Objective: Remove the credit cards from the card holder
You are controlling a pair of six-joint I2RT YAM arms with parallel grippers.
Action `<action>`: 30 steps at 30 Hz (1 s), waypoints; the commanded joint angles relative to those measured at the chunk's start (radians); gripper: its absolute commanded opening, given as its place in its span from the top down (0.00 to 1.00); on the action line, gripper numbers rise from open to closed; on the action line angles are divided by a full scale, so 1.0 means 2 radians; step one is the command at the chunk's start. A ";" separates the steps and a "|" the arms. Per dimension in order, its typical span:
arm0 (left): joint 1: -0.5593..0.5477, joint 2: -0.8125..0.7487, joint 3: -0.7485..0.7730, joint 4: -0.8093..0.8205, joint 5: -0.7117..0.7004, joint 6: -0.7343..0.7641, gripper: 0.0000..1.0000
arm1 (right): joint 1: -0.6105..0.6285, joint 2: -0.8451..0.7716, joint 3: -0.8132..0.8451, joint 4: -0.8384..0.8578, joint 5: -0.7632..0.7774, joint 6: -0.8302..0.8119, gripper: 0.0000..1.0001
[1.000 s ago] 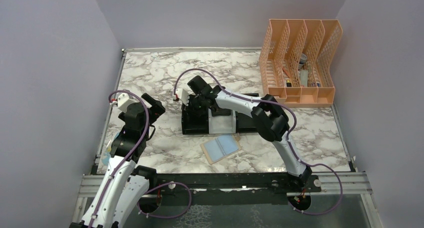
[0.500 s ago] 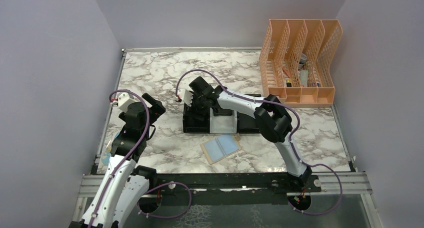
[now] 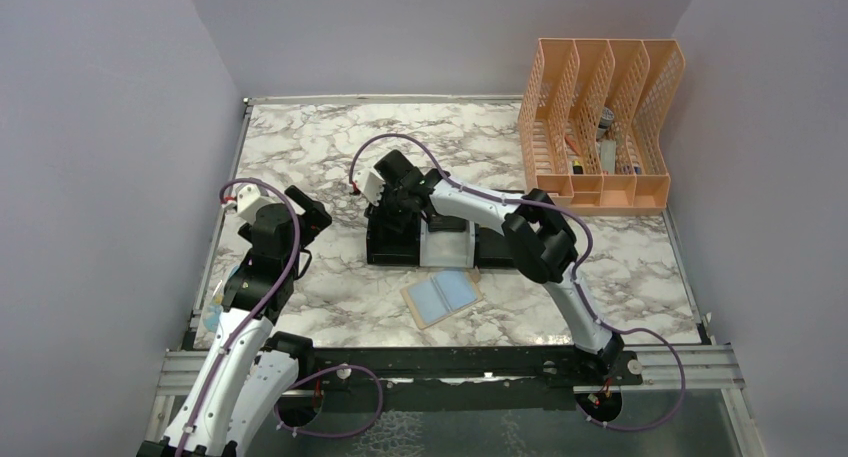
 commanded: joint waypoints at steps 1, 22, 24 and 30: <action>0.003 0.002 0.011 0.016 0.007 0.009 0.06 | -0.003 0.050 -0.033 -0.073 -0.012 0.012 0.55; 0.003 0.006 0.012 0.022 0.011 0.010 0.06 | -0.003 -0.057 -0.027 -0.032 -0.039 0.033 0.53; 0.003 0.006 0.010 0.024 0.011 0.010 0.06 | -0.003 -0.055 -0.030 -0.026 -0.018 0.035 0.46; 0.003 0.010 0.009 0.028 0.014 0.011 0.06 | -0.003 -0.022 -0.010 -0.035 0.015 0.047 0.39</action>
